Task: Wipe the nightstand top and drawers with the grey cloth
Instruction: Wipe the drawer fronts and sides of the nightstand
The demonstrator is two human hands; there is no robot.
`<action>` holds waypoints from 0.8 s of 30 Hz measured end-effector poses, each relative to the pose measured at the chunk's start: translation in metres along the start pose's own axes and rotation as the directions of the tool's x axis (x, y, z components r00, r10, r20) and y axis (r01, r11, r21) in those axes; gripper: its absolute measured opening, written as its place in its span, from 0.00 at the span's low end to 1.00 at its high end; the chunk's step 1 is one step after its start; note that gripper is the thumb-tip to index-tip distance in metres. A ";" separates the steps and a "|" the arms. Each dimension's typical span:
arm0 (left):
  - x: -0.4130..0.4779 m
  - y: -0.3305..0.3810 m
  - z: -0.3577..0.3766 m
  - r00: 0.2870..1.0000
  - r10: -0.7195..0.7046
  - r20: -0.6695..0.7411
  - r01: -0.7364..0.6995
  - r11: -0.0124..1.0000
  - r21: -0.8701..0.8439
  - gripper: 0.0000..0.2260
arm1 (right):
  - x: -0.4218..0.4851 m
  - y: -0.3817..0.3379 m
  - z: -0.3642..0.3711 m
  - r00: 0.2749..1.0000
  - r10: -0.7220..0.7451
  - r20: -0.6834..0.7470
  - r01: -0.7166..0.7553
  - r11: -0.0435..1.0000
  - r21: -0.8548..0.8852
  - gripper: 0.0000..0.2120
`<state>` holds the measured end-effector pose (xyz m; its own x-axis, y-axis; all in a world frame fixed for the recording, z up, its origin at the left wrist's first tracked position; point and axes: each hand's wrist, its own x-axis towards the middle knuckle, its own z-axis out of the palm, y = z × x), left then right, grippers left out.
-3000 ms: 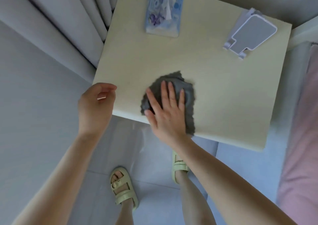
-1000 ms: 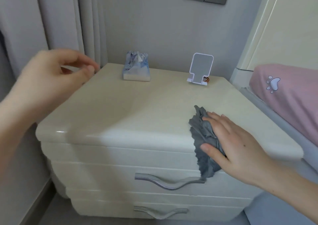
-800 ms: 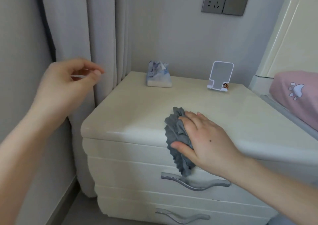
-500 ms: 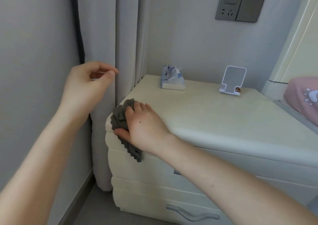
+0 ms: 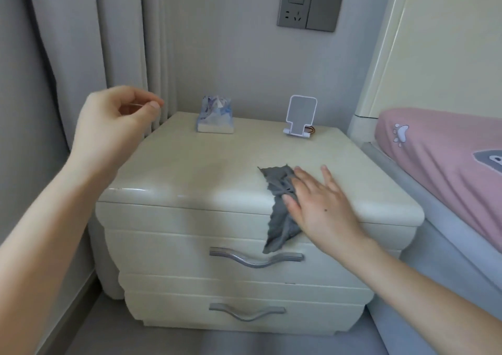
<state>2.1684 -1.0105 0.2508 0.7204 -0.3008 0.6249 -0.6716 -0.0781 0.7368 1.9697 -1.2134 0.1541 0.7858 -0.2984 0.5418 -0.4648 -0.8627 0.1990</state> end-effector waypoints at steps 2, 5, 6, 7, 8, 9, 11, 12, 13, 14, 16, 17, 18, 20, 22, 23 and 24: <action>-0.001 0.008 0.017 1.000 0.000 0.013 0.001 0.999 -0.036 0.05 | -0.031 0.048 -0.009 0.985 0.161 0.055 -0.158 0.986 -0.056 0.32; -0.008 0.017 0.039 0.997 0.005 0.072 0.000 0.997 -0.073 0.05 | -0.069 0.091 -0.027 0.918 0.366 0.154 -0.352 0.929 -0.110 0.37; -0.012 0.019 0.044 0.996 0.007 0.091 0.001 0.996 -0.087 0.06 | -0.075 0.094 -0.035 0.889 0.425 0.173 -0.409 0.905 -0.121 0.35; -0.016 0.022 0.049 0.994 0.009 0.111 0.002 0.995 -0.102 0.07 | -0.079 0.095 -0.042 0.869 0.468 0.160 -0.453 0.883 -0.120 0.31; -0.021 0.023 0.052 0.991 0.007 0.136 0.008 0.994 -0.110 0.07 | -0.077 0.091 -0.053 0.851 0.509 0.126 -0.502 0.860 -0.085 0.27; -0.028 0.024 0.055 0.987 0.000 0.163 0.018 0.994 -0.109 0.07 | -0.074 0.088 -0.062 0.838 0.544 0.040 -0.544 0.839 -0.012 0.23; -0.045 0.025 0.061 0.969 -0.019 0.247 0.044 0.994 -0.097 0.06 | -0.071 0.084 -0.077 0.785 0.619 -0.020 -0.580 0.746 0.328 0.23; -0.055 0.027 0.064 0.952 -0.014 0.307 0.044 0.995 -0.091 0.06 | -0.068 0.080 -0.084 0.740 0.671 0.044 -0.580 0.604 0.546 0.26; -0.066 0.030 0.068 0.928 0.000 0.372 0.036 0.995 -0.091 0.05 | -0.065 0.075 -0.090 0.702 0.699 0.141 -0.541 0.394 0.743 0.27; -0.077 0.034 0.073 0.899 0.022 0.438 0.023 0.995 -0.096 0.03 | -0.062 0.070 -0.095 0.687 0.682 0.249 -0.472 0.159 0.867 0.25; -0.094 0.042 0.082 0.839 0.044 0.543 0.035 0.990 -0.134 0.06 | -0.058 0.057 -0.100 0.729 0.538 0.423 -0.388 -0.184 0.903 0.17; -0.101 0.045 0.087 0.813 0.043 0.580 0.069 0.983 -0.170 0.11 | -0.057 0.051 -0.099 0.760 0.439 0.480 -0.391 -0.281 0.877 0.16; -0.107 0.048 0.091 0.792 0.031 0.609 0.117 0.972 -0.202 0.17 | -0.057 0.046 -0.096 0.780 0.362 0.510 -0.403 -0.333 0.852 0.18; -0.114 0.054 0.099 0.767 0.018 0.641 0.190 0.949 -0.253 0.23 | -0.056 0.037 -0.092 0.817 0.257 0.516 -0.420 -0.348 0.838 0.19; -0.119 0.057 0.104 0.769 0.024 0.639 0.197 0.942 -0.273 0.24 | -0.055 0.028 -0.090 0.828 0.229 0.512 -0.443 -0.294 0.847 0.17; -0.121 0.057 0.107 0.774 0.046 0.631 0.154 0.954 -0.258 0.24 | -0.056 0.024 -0.088 0.830 0.239 0.504 -0.453 -0.238 0.859 0.15; -0.123 0.057 0.109 0.783 0.077 0.617 0.082 0.971 -0.226 0.23 | -0.056 0.022 -0.085 0.835 0.260 0.484 -0.458 -0.157 0.875 0.14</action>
<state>2.0228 -1.0818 0.1875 0.4052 -0.8284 0.3868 -0.5535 0.1144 0.8249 1.8806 -1.1807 0.1971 0.7330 -0.6715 0.1089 0.0698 -0.0849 -0.9939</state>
